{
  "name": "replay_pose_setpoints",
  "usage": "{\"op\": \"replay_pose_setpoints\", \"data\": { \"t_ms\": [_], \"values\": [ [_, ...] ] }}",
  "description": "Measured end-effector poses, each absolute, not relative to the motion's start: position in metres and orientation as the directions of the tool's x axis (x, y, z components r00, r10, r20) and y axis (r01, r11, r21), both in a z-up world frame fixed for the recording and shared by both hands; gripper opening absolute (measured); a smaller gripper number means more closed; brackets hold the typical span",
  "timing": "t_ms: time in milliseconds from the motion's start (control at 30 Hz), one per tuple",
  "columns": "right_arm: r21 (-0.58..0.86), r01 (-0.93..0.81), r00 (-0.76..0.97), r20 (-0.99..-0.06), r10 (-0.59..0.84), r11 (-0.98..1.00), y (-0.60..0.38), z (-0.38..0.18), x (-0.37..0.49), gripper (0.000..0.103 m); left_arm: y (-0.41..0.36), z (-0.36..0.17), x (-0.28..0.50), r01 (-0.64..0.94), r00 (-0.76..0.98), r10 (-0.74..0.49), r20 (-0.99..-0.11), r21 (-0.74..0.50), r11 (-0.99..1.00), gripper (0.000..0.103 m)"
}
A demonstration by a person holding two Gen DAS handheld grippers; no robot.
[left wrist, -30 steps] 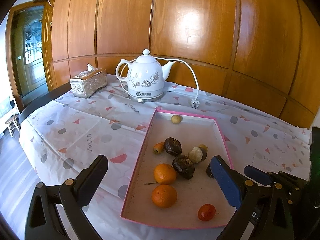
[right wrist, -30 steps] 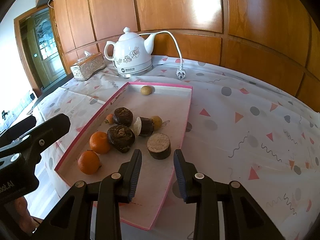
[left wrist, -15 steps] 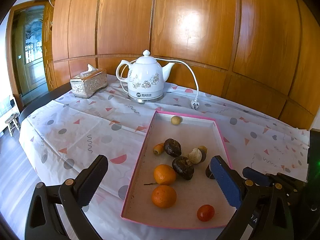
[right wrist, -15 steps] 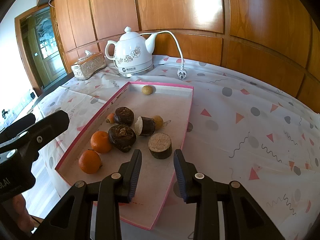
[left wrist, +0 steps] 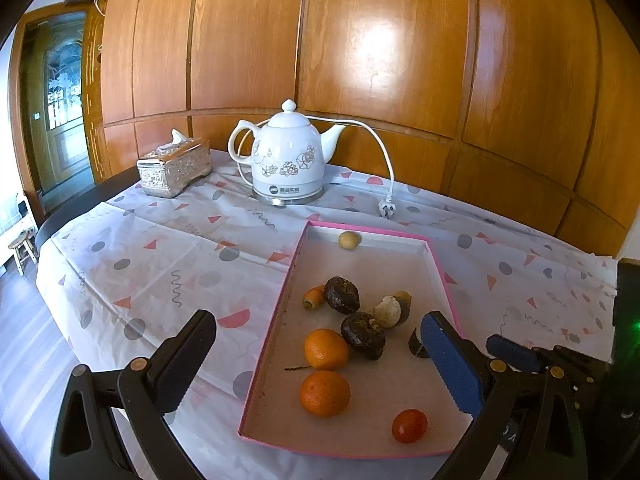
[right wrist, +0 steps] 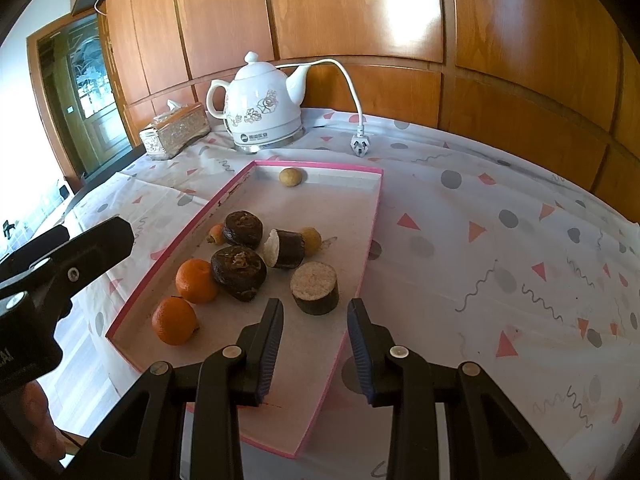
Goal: Organize fruits
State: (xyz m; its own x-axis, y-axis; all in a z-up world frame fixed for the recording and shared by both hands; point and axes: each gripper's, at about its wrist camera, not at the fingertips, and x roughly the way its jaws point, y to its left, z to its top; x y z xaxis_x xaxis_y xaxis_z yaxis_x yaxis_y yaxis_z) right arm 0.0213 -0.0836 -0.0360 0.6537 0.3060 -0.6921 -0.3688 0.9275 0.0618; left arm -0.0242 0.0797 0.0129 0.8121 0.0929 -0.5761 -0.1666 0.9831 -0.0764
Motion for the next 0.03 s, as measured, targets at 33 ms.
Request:
{"op": "replay_pose_setpoints", "data": {
  "t_ms": [33],
  "values": [
    [0.061, -0.366, 0.656, -0.691, 0.304, 0.929, -0.0848, -0.0357, 0.0213, 0.033, 0.0794, 0.0126, -0.0241, -0.164, 0.811, 0.088, -0.578, -0.080, 0.983, 0.103]
  ]
}}
